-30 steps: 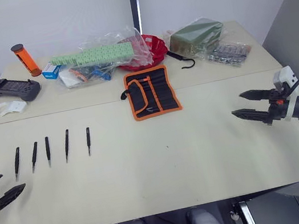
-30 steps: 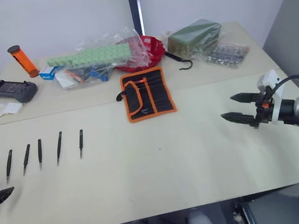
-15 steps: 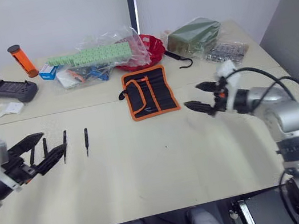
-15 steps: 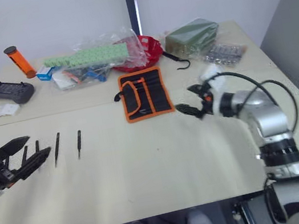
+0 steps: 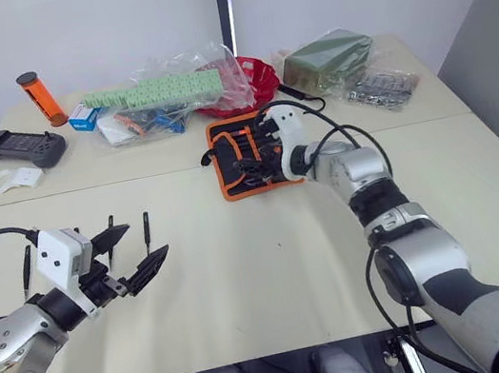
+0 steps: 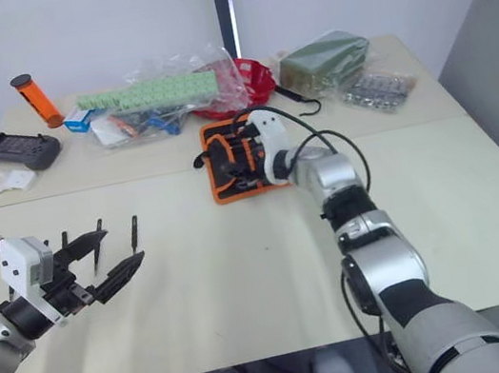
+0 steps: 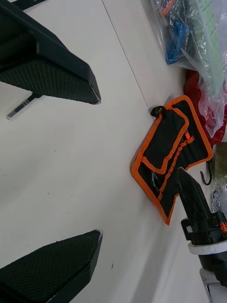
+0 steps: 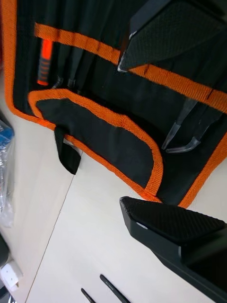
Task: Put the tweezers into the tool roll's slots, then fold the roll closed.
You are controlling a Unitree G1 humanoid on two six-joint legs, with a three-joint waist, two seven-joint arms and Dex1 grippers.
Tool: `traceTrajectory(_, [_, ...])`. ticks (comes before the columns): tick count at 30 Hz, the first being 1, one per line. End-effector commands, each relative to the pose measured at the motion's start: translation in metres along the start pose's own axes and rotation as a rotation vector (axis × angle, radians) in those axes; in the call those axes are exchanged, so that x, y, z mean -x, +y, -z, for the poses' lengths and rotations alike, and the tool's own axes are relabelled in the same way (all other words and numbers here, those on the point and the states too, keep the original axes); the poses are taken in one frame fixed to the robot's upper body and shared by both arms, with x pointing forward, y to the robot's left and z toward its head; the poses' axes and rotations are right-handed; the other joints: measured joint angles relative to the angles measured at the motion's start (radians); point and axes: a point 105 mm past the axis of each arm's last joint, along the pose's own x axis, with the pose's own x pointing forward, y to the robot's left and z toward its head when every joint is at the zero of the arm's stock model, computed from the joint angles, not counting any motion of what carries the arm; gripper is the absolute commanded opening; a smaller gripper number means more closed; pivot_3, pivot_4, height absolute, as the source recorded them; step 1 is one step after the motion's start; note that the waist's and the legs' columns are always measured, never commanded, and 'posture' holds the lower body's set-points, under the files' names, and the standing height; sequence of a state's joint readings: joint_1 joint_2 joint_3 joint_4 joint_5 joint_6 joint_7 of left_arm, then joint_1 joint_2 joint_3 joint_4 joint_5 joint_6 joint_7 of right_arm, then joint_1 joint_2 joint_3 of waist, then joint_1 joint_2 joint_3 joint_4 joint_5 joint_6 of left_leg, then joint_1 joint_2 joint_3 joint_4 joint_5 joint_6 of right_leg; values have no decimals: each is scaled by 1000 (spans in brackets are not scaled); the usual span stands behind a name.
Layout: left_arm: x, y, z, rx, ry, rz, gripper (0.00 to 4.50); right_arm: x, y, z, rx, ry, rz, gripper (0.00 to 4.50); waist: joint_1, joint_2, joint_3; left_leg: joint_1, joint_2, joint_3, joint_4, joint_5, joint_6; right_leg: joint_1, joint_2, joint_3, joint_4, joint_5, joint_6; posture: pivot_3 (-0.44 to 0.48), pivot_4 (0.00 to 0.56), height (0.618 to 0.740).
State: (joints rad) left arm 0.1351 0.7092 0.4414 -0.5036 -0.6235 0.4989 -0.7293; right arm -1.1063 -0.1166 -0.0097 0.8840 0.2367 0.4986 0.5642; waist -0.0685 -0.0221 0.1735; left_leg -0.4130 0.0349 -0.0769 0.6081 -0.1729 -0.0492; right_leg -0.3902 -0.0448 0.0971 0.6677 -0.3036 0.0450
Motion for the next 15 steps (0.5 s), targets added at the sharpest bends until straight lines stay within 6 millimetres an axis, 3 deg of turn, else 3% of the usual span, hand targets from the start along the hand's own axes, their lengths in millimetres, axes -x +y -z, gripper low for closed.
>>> traceTrajectory(1, [0,-1,-7,-33,-27,-6,4500,-10,15,-10,-52,-55,-47,4480,-2,0,0,0,0,0,0,0,0,0,0,0,0,0,0,0,150,740])
traceTrajectory(11, [-3,0,-8,-39,-38,-13,4500,-24,21,-9,-178,-86,-10,4480,-2,0,0,0,0,-1,0,0,0,0,0,0,3,0,0,0,150,740])
traceTrajectory(15, [-4,1,-8,-40,-39,-19,4500,-26,18,-8,-218,-111,12,3316,-4,0,0,1,0,-1,0,0,0,-1,1,0,3,0,0,0,150,740])
